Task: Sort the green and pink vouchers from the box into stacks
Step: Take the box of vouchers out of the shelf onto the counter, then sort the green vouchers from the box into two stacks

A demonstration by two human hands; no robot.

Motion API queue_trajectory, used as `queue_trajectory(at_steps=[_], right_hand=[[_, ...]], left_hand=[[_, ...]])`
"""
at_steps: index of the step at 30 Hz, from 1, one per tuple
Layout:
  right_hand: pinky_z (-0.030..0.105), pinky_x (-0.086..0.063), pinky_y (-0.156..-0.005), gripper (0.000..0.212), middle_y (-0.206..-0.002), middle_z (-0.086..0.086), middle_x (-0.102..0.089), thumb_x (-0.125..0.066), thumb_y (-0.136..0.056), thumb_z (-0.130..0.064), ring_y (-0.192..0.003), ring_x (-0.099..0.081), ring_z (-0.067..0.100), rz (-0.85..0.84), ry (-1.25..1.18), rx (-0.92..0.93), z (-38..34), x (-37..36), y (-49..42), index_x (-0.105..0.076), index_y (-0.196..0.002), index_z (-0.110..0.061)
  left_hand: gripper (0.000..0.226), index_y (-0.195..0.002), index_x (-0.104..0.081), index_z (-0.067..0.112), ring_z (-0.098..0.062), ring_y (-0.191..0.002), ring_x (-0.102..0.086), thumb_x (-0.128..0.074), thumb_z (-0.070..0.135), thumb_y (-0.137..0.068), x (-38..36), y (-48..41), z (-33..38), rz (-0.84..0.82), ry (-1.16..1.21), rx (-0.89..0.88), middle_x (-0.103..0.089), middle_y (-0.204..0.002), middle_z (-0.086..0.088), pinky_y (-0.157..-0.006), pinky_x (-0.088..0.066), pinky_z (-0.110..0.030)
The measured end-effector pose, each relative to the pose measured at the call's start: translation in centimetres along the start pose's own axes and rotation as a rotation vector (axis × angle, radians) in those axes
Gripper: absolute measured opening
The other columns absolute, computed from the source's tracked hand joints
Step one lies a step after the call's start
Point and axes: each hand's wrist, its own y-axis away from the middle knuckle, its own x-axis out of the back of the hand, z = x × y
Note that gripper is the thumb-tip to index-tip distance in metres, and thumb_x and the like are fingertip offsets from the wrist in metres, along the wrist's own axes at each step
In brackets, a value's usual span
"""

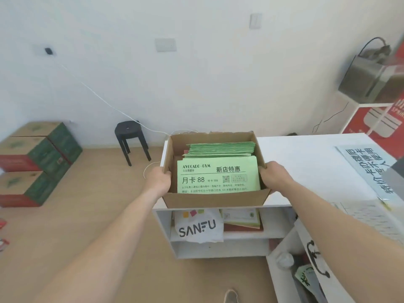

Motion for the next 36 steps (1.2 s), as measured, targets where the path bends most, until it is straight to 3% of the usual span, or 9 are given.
queue_trajectory(at_steps=[4,11,16,20,22,25,28,31,36], right_hand=[[0.029,-0.048,-0.046,0.032,-0.087,0.017,-0.065,-0.041,-0.101,-0.021,-0.062,-0.064,0.033,-0.037,0.024,-0.001,-1.3,0.0,-7.4,-0.059,-0.095,0.005],[0.035,-0.053,-0.054,0.033,-0.083,0.018,-0.063,-0.04,-0.101,-0.02,-0.071,-0.066,0.037,-0.088,0.027,-0.021,-1.3,-2.8,-14.2,-0.059,-0.089,0.005],[0.032,-0.038,-0.054,0.035,-0.077,0.01,-0.059,-0.04,-0.102,-0.023,-0.072,-0.054,0.031,-0.094,0.047,-0.051,-0.2,-5.6,-14.9,-0.049,-0.073,-0.006],[0.033,-0.039,-0.057,0.043,-0.069,0.007,-0.056,-0.042,-0.103,-0.034,-0.067,-0.05,0.028,-0.08,-0.034,-0.097,-0.1,-6.1,-14.7,-0.046,-0.068,-0.009],[0.034,-0.042,-0.061,0.043,-0.073,0.005,-0.059,-0.04,-0.104,-0.038,-0.072,-0.053,0.028,-0.056,-0.078,-0.098,0.0,-5.9,-14.3,-0.051,-0.073,-0.01],[0.034,-0.042,-0.074,0.028,-0.102,-0.004,-0.066,-0.04,-0.102,-0.033,-0.092,-0.058,0.023,0.168,-0.125,-0.029,-0.6,-5.3,-13.5,-0.064,-0.099,-0.02],[0.036,-0.047,-0.085,0.03,-0.121,-0.004,-0.064,-0.049,-0.099,-0.038,-0.101,-0.06,0.019,0.303,-0.05,0.133,-1.9,-4.9,-13.2,-0.065,-0.12,-0.023],[0.043,-0.046,-0.097,0.054,-0.13,-0.002,-0.06,-0.058,-0.092,-0.054,-0.123,-0.052,0.024,0.085,0.192,0.197,-3.3,-4.5,-13.5,-0.055,-0.137,-0.025],[0.047,-0.042,-0.102,0.091,-0.136,-0.002,-0.06,-0.069,-0.077,-0.067,-0.133,-0.036,0.028,-0.12,0.411,0.131,-4.3,-4.4,-14.2,-0.036,-0.15,-0.024]], left_hand=[[0.026,-0.081,-0.06,0.012,-0.026,-0.075,-0.056,-0.045,0.015,-0.103,-1.9,-5.6,2.0,0.006,-0.011,0.057,-0.059,-0.075,-0.002,-0.058,-0.035,-0.031],[0.024,-0.089,-0.062,0.008,-0.029,-0.083,-0.058,-0.045,0.019,-0.104,-4.1,-11.6,1.2,-0.027,-0.028,0.143,-0.063,-0.085,-0.007,-0.065,-0.038,-0.034],[0.022,-0.098,-0.063,0.009,-0.03,-0.092,-0.059,-0.045,0.018,-0.105,-5.0,-12.6,-0.6,-0.056,0.001,0.164,-0.067,-0.096,-0.01,-0.074,-0.041,-0.034],[0.026,-0.081,-0.054,0.012,-0.03,-0.082,-0.053,-0.047,0.019,-0.104,-5.2,-12.7,-1.3,-0.063,0.007,0.17,-0.056,-0.077,-0.003,-0.064,-0.035,-0.034],[0.021,-0.09,-0.06,0.011,-0.031,-0.091,-0.058,-0.048,0.022,-0.104,-4.8,-13.0,-1.4,-0.093,0.034,0.161,-0.061,-0.085,-0.003,-0.07,-0.038,-0.035],[0.032,-0.13,-0.058,0.011,-0.022,-0.12,-0.057,-0.05,0.028,-0.104,-3.8,-12.9,-1.2,0.026,0.078,0.104,-0.062,-0.123,0.002,-0.094,-0.042,-0.033],[0.033,-0.13,-0.057,0.019,-0.014,-0.118,-0.056,-0.057,0.03,-0.099,-3.4,-11.7,-0.3,0.166,0.02,-0.14,-0.061,-0.127,0.006,-0.095,-0.044,-0.031],[0.053,-0.138,-0.049,0.019,-0.013,-0.121,-0.053,-0.068,0.033,-0.091,-4.7,-11.5,1.1,0.011,-0.057,-0.252,-0.055,-0.132,0.007,-0.101,-0.044,-0.032],[0.078,-0.146,-0.037,0.016,-0.018,-0.124,-0.051,-0.076,0.036,-0.081,-6.9,-12.3,1.8,-0.155,-0.079,-0.139,-0.052,-0.137,-0.002,-0.094,-0.04,-0.027]])
